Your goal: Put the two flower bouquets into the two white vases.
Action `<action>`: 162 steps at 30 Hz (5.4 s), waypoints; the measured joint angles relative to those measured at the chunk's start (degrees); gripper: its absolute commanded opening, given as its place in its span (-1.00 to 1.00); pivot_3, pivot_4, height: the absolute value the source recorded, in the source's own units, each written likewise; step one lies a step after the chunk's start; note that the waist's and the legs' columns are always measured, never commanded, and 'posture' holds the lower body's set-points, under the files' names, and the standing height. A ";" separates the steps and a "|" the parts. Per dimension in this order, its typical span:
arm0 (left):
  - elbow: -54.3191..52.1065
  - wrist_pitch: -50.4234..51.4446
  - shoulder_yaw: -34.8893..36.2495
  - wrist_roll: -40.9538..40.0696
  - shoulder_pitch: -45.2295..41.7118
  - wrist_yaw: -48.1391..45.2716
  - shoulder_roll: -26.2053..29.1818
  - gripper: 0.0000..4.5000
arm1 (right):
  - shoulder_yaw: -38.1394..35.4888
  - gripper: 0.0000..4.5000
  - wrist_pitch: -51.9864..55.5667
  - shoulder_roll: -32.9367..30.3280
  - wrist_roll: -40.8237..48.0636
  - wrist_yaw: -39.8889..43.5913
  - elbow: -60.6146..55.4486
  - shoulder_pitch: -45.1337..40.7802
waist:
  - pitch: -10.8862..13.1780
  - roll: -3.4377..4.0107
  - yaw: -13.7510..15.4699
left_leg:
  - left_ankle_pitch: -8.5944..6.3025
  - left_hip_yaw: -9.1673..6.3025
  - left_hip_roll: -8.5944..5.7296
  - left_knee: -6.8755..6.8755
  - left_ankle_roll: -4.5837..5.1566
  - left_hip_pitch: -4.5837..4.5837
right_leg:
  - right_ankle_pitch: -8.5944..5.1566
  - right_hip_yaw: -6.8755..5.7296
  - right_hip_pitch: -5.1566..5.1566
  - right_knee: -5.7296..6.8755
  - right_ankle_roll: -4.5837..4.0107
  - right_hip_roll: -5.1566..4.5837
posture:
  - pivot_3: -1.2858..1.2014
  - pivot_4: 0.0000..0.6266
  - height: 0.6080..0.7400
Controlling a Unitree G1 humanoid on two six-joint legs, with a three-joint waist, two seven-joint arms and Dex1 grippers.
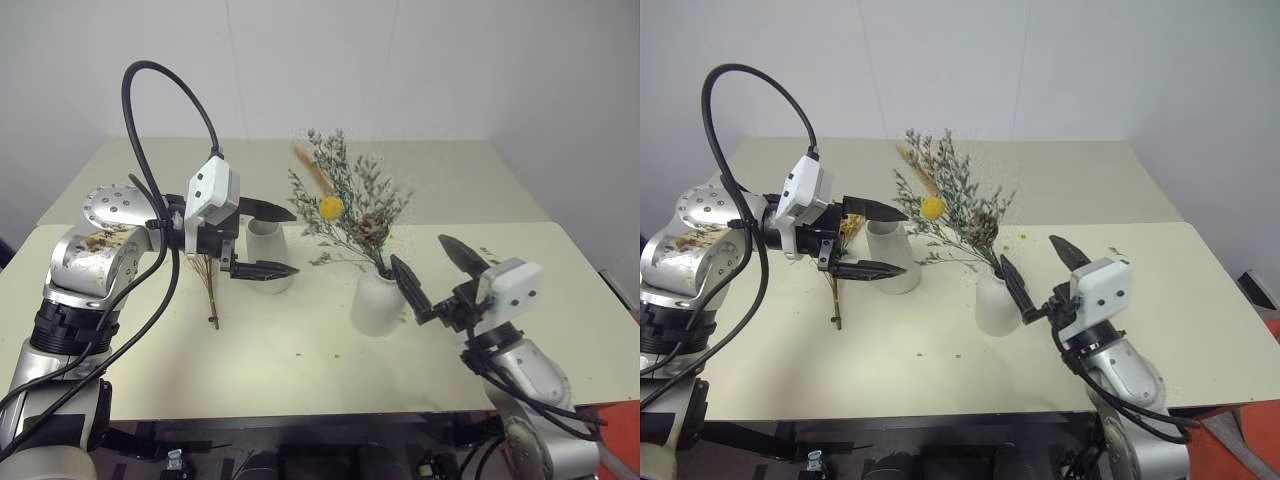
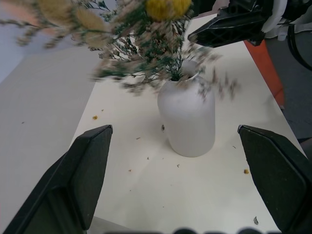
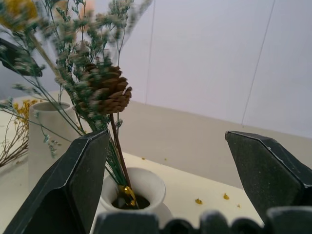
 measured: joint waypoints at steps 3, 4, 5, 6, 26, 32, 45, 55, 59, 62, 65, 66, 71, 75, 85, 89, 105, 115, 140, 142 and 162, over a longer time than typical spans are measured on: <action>0.05 -0.09 0.00 0.50 0.04 0.08 -0.07 1.00 | -1.21 0.98 0.16 -1.11 0.75 0.31 -0.14 1.85 | 0.00 0.00 0.03 | 0.00 0.00 0.00 0.00 0.00 0.00 | 0.00 0.00 0.01 -0.01 0.00 0.00 | 0.03 -0.52 1.00; 0.05 -0.09 0.00 0.56 0.04 0.10 -0.08 1.00 | -1.71 0.98 0.16 -1.44 1.04 0.57 -0.19 2.32 | 0.00 0.00 0.03 | 0.00 0.00 0.00 0.00 0.00 0.00 | -0.01 0.00 0.01 -0.01 0.01 -0.01 | 0.03 -0.52 1.00; 0.05 -0.10 0.00 0.60 0.05 0.13 -0.09 1.00 | -2.77 0.98 0.16 -1.98 1.13 0.94 -0.47 3.27 | 0.00 0.00 0.06 | 0.00 0.00 0.00 0.00 0.00 0.00 | -0.01 0.00 0.02 -0.01 0.01 -0.01 | 0.03 -0.52 1.00; 0.06 -0.10 0.01 0.61 0.14 0.14 -0.04 1.00 | -3.34 0.98 0.16 -2.43 1.15 1.19 -0.50 3.77 | 0.00 0.00 0.08 | 0.00 0.00 0.00 0.00 0.00 0.00 | -0.01 0.00 0.02 -0.01 0.01 0.00 | 0.03 -0.52 1.00; -8.83 14.85 23.02 -12.17 8.63 22.59 1.62 1.00 | -31.25 0.98 18.97 -42.42 43.96 12.05 1.68 -7.96 | 0.03 0.03 0.10 | 0.01 0.06 0.00 -0.06 0.02 0.64 | -0.08 -0.02 0.75 -0.21 0.13 -0.11 | 0.03 -0.52 1.00; -5.79 28.03 26.32 -10.85 6.03 41.51 1.76 1.00 | -18.36 0.98 25.96 -53.42 51.74 8.39 11.09 -33.62 | -0.01 -0.06 0.06 | 0.01 0.02 0.02 -0.11 0.02 0.58 | -0.10 -0.08 0.68 -0.31 0.10 -0.10 | 0.03 -0.52 1.00; 4.90 58.57 26.49 -6.36 -2.40 59.85 2.43 1.00 | 3.42 0.98 39.25 -34.37 51.51 6.87 23.56 -67.80 | 0.00 -0.08 0.17 | 0.01 -0.05 -0.04 -0.14 0.02 -0.36 | 0.22 -0.10 -0.29 -0.14 -0.35 -0.13 | 0.03 -0.52 1.00; 10.71 66.11 29.19 -3.28 -4.92 68.71 -7.15 1.00 | 5.43 0.98 43.17 -40.90 46.18 26.19 27.03 -68.07 | 0.00 -0.09 1.43 | 0.01 -0.08 -0.09 -0.10 0.01 -0.33 | 0.26 -0.15 -0.23 -0.14 -0.33 -0.16 | 0.03 -0.52 1.00; 13.08 66.12 27.74 -3.73 -5.21 70.70 -9.16 1.00 | 8.14 0.98 41.75 -46.87 40.20 38.77 26.03 -67.29 | 0.00 -0.09 1.24 | 0.01 -0.07 -0.08 -0.10 0.01 -0.32 | 0.25 -0.15 -0.25 -0.14 -0.33 -0.13 | 0.03 -0.52 1.00; 15.08 66.12 26.07 -4.12 -6.33 71.52 -10.56 1.00 | 8.84 0.98 39.69 -49.36 36.75 46.32 25.05 -66.24 | 0.00 -0.09 1.09 | 0.03 -0.07 -0.08 -0.09 -0.03 -0.31 | 0.25 -0.14 -0.25 -0.12 -0.33 -0.13 | 0.03 -0.52 1.00; 16.87 66.12 24.47 -2.93 -7.18 72.25 -11.84 1.00 | 8.96 0.98 36.79 -52.70 33.32 52.83 22.85 -63.94 | -0.01 -0.10 1.11 | 0.03 -0.07 -0.09 -0.09 -0.04 -0.28 | 0.25 -0.14 -0.23 -0.12 -0.32 -0.13 | 0.03 -0.52 1.00; 17.72 66.12 24.43 -2.57 -7.21 72.50 -12.51 1.00 | 8.95 0.98 36.08 -53.32 32.37 54.33 22.33 -63.02 | -0.01 -0.10 1.13 | 0.03 -0.06 -0.11 -0.09 -0.04 -0.27 | 0.25 -0.13 -0.22 -0.12 -0.31 -0.14 | 0.03 -0.52 1.00; 22.16 65.84 24.60 -0.04 -7.70 72.66 -14.48 1.00 | 14.73 0.98 35.41 -46.75 25.99 56.18 24.95 -69.64 | -0.01 -0.10 0.13 | 0.07 -0.01 -0.09 -0.07 -0.11 -0.17 | 0.26 -0.05 -0.25 0.00 -0.33 -0.11 | 0.03 -0.52 1.00; 26.30 63.86 24.31 2.02 -8.73 72.37 -15.43 1.00 | 17.20 0.98 35.77 -45.59 23.13 57.22 26.03 -71.01 | -0.01 -0.10 0.33 | 0.08 -0.09 -0.16 -0.08 -0.12 -0.32 | 0.27 -0.12 -0.28 -0.06 -0.33 -0.18 | 0.03 -0.52 1.00; 33.51 58.70 24.83 6.90 -12.02 73.57 -17.94 0.45 | 17.50 1.00 36.38 -45.59 19.94 61.19 26.47 -71.01 | -0.01 -0.09 1.38 | 0.08 -0.08 -0.16 -0.07 -0.14 -0.16 | 0.29 -0.13 -0.18 0.00 -0.31 -0.18 | 0.03 -0.52 1.00; 34.91 57.31 25.04 7.55 -12.04 73.39 -17.94 -0.12 | 17.34 1.00 36.74 -45.61 19.55 61.31 25.99 -71.01 | -0.01 -0.09 1.43 | 0.08 -0.08 -0.17 -0.07 -0.14 -0.13 | 0.29 -0.12 -0.15 0.00 -0.31 -0.18 | 0.03 -0.52 1.00; 31.19 55.07 23.01 9.30 -9.85 71.91 -19.33 -0.99 | 14.65 1.00 40.75 -45.65 19.68 60.23 27.43 -72.99 | -0.01 -0.09 1.41 | 0.09 -0.08 -0.17 -0.07 -0.15 -0.20 | 0.30 -0.12 -0.20 0.00 -0.33 -0.19 | 0.03 -0.52 1.00; 22.09 56.27 21.41 4.75 -11.06 60.58 -9.81 -0.99 | 15.38 1.00 44.82 -40.40 18.51 57.88 33.61 -79.90 | 0.00 -0.08 0.85 | 0.09 -0.09 -0.13 -0.08 -0.16 -0.31 | 0.31 -0.13 -0.32 0.00 -0.34 -0.16 | 0.03 -0.52 1.00; 16.46 12.42 27.85 -13.37 -9.03 19.76 -11.58 -0.99 | 15.81 1.00 47.08 -36.73 16.22 52.19 32.61 -81.14 | 0.00 -0.07 1.19 | 0.11 -0.02 -0.11 -0.04 -0.17 -0.31 | 0.32 -0.14 -0.29 0.01 -0.36 -0.14 | 0.03 -0.52 1.00; 20.30 7.42 25.65 -12.35 -9.17 16.25 -12.30 -0.99 | 15.16 1.00 47.59 -36.75 16.33 51.30 31.45 -80.03 | 0.00 -0.07 1.15 | 0.11 -0.02 -0.11 -0.03 -0.17 -0.31 | 0.32 -0.13 -0.29 0.01 -0.36 -0.14 | 0.03 -0.52 1.00; 44.42 -14.34 21.56 -8.84 -15.48 -0.95 -18.78 -0.99 | 12.36 1.00 51.62 -36.94 19.04 44.64 24.88 -77.19 | 0.00 -0.07 1.08 | 0.11 -0.04 -0.09 -0.01 -0.16 -0.36 | 0.32 -0.14 -0.31 -0.01 -0.35 -0.13 | 0.03 -0.52 1.00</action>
